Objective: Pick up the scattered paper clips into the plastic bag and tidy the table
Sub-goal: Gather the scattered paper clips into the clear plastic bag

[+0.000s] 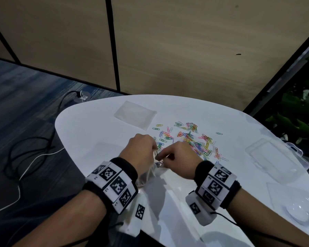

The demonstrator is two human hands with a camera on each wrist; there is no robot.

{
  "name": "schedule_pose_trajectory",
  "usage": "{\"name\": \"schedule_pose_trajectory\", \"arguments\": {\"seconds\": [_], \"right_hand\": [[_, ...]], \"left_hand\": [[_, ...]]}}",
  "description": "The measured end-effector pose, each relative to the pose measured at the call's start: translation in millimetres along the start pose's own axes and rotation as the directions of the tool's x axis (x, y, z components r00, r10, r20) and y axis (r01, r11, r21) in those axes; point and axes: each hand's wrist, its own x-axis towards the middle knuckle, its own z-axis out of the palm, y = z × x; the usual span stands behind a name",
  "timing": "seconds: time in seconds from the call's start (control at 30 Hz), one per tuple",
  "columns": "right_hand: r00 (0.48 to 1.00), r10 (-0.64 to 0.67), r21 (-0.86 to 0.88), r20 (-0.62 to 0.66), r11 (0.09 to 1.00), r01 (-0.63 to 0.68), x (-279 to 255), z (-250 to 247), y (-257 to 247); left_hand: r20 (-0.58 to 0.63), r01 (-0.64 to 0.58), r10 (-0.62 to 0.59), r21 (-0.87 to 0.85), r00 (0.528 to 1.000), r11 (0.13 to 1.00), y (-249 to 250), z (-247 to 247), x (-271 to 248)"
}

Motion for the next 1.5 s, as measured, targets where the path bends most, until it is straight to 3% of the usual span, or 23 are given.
{"name": "schedule_pose_trajectory", "arguments": {"seconds": [0.1, 0.17, 0.23, 0.3, 0.4, 0.53, 0.63, 0.77, 0.83, 0.93, 1.03, 1.1, 1.13, 1.2, 1.27, 1.37, 1.43, 1.5], "right_hand": [[0.988, 0.084, 0.24, -0.126, 0.969, -0.052, 3.1, -18.6, 11.5], [0.954, 0.172, 0.283, -0.247, 0.954, -0.098, 14.2, -21.9, 33.7], [0.949, 0.184, 0.018, -0.255, 0.982, -0.185, 26.0, -19.8, 59.1], [0.981, 0.186, -0.296, -0.058, 0.935, -0.195, 32.4, -8.7, 77.8], [0.974, 0.169, -0.46, 0.152, 0.884, -0.082, 37.9, 20.8, 90.0], [0.994, 0.052, -0.661, 0.101, 0.749, 0.028, 49.8, 53.6, 102.7], [0.996, -0.044, -0.693, 0.078, 0.715, 0.086, 50.9, 59.6, 102.7], [0.999, -0.021, -0.681, 0.025, 0.732, 0.032, 43.7, 51.0, 105.9], [0.997, 0.068, -0.601, -0.038, 0.796, -0.077, 41.1, 40.8, 108.3], [0.949, 0.243, -0.281, -0.203, 0.913, -0.294, 32.4, 17.0, 111.4], [0.867, 0.438, 0.066, -0.239, 0.898, -0.435, 20.2, -4.7, 123.1], [0.851, 0.509, 0.363, -0.128, 0.823, -0.437, 12.5, -13.8, 122.1], [0.854, 0.515, 0.549, -0.07, 0.735, -0.398, 9.1, -17.2, 118.0], [0.871, 0.489, 0.832, 0.03, 0.471, -0.293, 2.1, -23.5, 101.9], [0.911, 0.4, 0.91, 0.098, 0.335, -0.245, -4.9, -27.1, 75.3], [0.954, 0.27, 0.937, 0.127, 0.284, -0.205, -8.6, -20.6, 39.8], [0.967, 0.219, 0.914, 0.131, 0.352, -0.203, -6.2, -9.1, 24.0], [0.977, 0.186, 0.836, 0.107, 0.515, -0.19, -3.4, 4.2, 13.8]], "left_hand": [[0.001, 0.001, -0.001, 0.003, 1.0, 1.0, -6.1, -3.6, -0.7], [0.012, -0.002, 0.002, 0.005, 1.0, 1.0, -11.3, -5.9, -1.1], [0.021, 0.013, -0.013, -0.005, 1.0, 1.0, -15.7, -8.6, -1.1], [0.015, 0.027, -0.026, -0.009, 1.0, 1.0, -19.4, -10.8, -0.2], [0.004, 0.038, -0.038, -0.012, 0.999, 0.999, -21.4, -12.1, 1.0], [0.012, 0.033, -0.033, -0.019, 0.999, 0.999, -18.0, -12.5, 0.4], [0.029, 0.036, -0.035, -0.029, 0.999, 0.999, -16.8, -11.3, 0.1], [0.038, 0.043, -0.042, -0.024, 0.998, 0.999, -15.9, -9.4, -1.7], [0.034, 0.044, -0.043, -0.011, 0.998, 0.999, -15.7, -8.9, -2.5], [0.038, 0.041, -0.041, -0.001, 0.998, 0.999, -14.6, -8.0, -1.3], [0.04, 0.039, -0.039, 0.004, 0.998, 0.999, -11.6, -5.6, 0.8], [0.042, 0.039, -0.039, 0.0, 0.998, 0.999, -9.6, -5.1, 0.9], [0.044, 0.04, -0.04, -0.006, 0.998, 0.999, -8.6, -4.7, 0.7], [0.053, 0.041, -0.04, -0.021, 0.998, 0.999, -6.9, -4.0, 0.5], [0.054, 0.037, -0.036, -0.018, 0.998, 0.999, -6.2, -3.2, 0.0], [0.041, 0.034, -0.033, -0.025, 0.999, 0.999, -4.9, -1.2, -1.2], [0.039, 0.029, -0.027, -0.047, 0.999, 0.998, -1.7, -1.1, -1.8], [0.042, 0.015, -0.013, -0.062, 0.999, 0.998, 0.5, -1.2, -2.1]]}}
